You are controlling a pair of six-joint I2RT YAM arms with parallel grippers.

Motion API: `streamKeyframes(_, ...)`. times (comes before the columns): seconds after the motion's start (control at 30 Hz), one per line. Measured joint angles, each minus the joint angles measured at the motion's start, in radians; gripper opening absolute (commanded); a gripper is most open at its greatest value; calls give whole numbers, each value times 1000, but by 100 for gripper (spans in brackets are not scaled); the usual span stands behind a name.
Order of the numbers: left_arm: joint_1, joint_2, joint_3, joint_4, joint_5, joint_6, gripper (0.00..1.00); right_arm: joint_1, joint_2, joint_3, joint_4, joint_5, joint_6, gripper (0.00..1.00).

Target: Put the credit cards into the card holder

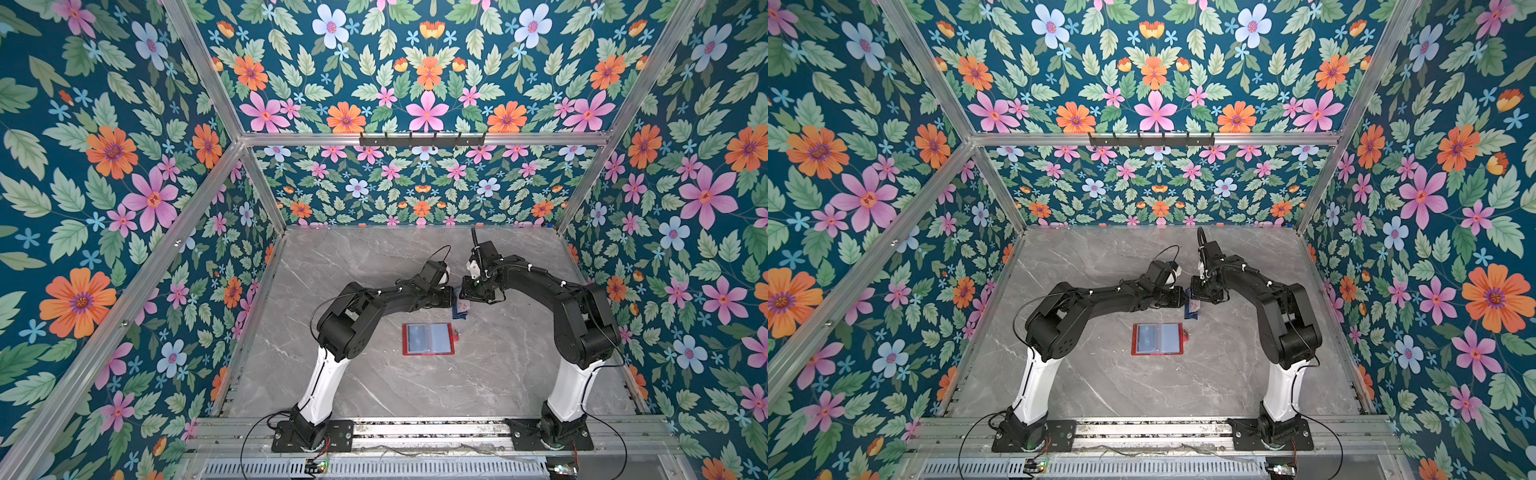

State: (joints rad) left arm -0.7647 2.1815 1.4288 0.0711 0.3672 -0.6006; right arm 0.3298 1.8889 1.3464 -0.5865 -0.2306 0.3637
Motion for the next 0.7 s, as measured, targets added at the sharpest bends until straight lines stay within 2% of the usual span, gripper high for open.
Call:
streamKeyframes(0.3, 0, 0, -10, 9, 3, -21, 18, 0, 24, 17, -31, 12, -3, 32)
streamKeyframes(0.7, -1, -27, -50, 19, 5, -78, 23, 0, 27, 30, -58, 11, -3, 32)
